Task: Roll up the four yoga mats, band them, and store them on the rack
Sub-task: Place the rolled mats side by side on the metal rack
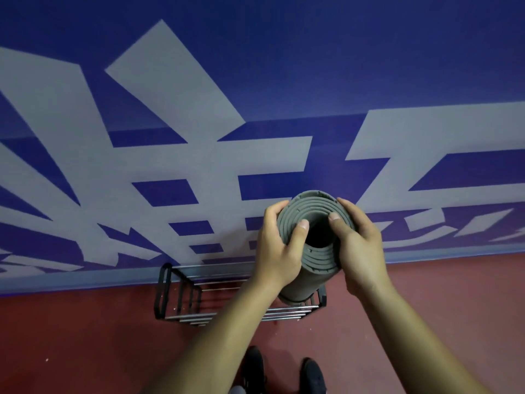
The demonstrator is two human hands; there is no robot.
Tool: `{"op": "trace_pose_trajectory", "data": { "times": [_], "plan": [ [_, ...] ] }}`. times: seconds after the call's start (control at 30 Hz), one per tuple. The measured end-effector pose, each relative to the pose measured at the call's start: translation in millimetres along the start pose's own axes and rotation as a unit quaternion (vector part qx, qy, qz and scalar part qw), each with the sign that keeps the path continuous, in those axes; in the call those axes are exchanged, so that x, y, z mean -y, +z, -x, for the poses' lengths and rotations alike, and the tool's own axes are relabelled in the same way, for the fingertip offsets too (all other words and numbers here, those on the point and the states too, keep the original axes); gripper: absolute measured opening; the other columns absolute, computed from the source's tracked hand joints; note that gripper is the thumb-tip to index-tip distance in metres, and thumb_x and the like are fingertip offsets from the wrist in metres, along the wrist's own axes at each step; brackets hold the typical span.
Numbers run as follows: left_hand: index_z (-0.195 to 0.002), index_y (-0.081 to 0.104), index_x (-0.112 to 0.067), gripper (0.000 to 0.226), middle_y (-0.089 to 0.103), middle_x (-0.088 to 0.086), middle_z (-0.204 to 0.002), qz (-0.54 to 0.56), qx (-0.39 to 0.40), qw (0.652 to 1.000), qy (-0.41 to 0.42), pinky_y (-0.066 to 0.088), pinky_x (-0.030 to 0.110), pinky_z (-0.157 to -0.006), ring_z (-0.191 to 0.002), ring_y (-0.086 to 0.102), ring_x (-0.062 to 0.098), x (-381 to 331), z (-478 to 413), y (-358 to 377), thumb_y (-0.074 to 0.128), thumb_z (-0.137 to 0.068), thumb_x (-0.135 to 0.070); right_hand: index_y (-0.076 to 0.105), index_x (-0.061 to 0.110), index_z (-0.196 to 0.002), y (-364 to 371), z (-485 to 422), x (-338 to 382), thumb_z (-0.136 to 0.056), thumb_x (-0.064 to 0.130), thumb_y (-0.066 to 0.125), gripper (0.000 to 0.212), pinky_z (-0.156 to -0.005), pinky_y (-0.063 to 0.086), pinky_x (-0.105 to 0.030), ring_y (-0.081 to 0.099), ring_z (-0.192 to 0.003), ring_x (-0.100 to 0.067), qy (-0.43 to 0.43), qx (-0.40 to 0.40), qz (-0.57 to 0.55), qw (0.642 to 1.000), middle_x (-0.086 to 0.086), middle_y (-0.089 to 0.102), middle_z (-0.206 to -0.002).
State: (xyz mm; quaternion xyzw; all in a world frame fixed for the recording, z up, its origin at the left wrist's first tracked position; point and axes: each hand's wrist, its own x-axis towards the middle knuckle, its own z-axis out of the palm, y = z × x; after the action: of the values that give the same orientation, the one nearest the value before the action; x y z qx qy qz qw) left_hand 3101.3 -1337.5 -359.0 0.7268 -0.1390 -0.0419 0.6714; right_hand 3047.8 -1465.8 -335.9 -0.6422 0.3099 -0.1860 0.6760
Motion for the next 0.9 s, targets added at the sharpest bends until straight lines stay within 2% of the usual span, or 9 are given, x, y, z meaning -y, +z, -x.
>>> {"op": "trace_pose_trajectory", "data": {
  "times": [0.2, 0.33, 0.53, 0.8, 0.9],
  "plan": [
    [-0.129, 0.05, -0.023, 0.047, 0.065, -0.008, -0.118, -0.011, 0.016, 1.0, -0.021, 0.051, 0.019, -0.087, -0.109, 0.063, 0.008, 47, -4, 16, 0.061, -0.089, -0.046, 0.069, 0.032, -0.123, -5, -21, -48, -0.098, 0.017, 0.065, 0.03, -0.104, 0.053, -0.044, 0.069, -0.111, -0.008, 0.027, -0.012, -0.003, 1.0, 0.011, 0.074, -0.117],
    [-0.128, 0.05, -0.019, 0.046, 0.063, -0.01, -0.118, -0.009, 0.022, 0.999, -0.03, 0.046, 0.011, -0.085, -0.109, 0.062, 0.007, 84, -7, 26, 0.062, -0.09, -0.041, 0.068, 0.029, -0.126, -7, -38, -86, -0.099, 0.015, 0.064, 0.031, -0.106, 0.051, -0.044, 0.067, -0.115, -0.009, 0.038, -0.016, 0.0, 0.999, 0.01, 0.073, -0.12],
    [-0.128, 0.052, -0.016, 0.048, 0.063, -0.008, -0.119, -0.012, -0.003, 0.999, -0.051, 0.047, 0.015, -0.088, -0.109, 0.062, 0.009, 141, -8, 41, 0.061, -0.089, -0.042, 0.067, 0.038, -0.116, -5, -64, -139, -0.099, 0.015, 0.064, 0.029, -0.099, 0.053, -0.031, 0.067, -0.108, 0.001, 0.045, 0.006, 0.027, 0.999, 0.022, 0.073, -0.112],
    [-0.13, 0.052, -0.02, 0.052, 0.065, -0.01, -0.119, -0.024, -0.031, 0.995, -0.094, 0.053, 0.028, -0.091, -0.109, 0.064, 0.008, 216, 0, 62, 0.061, -0.087, -0.047, 0.066, 0.034, -0.121, -9, -91, -209, -0.101, 0.015, 0.062, 0.028, -0.101, 0.054, -0.037, 0.068, -0.109, -0.004, 0.061, 0.025, 0.044, 0.997, 0.017, 0.074, -0.114],
    [-0.131, 0.054, -0.018, 0.052, 0.066, -0.01, -0.12, -0.013, -0.059, 0.995, -0.084, 0.052, 0.024, -0.092, -0.11, 0.064, 0.006, 223, -8, 68, 0.06, -0.089, -0.046, 0.066, 0.032, -0.123, -9, -103, -218, -0.101, 0.016, 0.063, 0.028, -0.102, 0.054, -0.037, 0.068, -0.11, -0.004, 0.055, 0.012, 0.038, 0.998, 0.014, 0.073, -0.116]
  ]
}}
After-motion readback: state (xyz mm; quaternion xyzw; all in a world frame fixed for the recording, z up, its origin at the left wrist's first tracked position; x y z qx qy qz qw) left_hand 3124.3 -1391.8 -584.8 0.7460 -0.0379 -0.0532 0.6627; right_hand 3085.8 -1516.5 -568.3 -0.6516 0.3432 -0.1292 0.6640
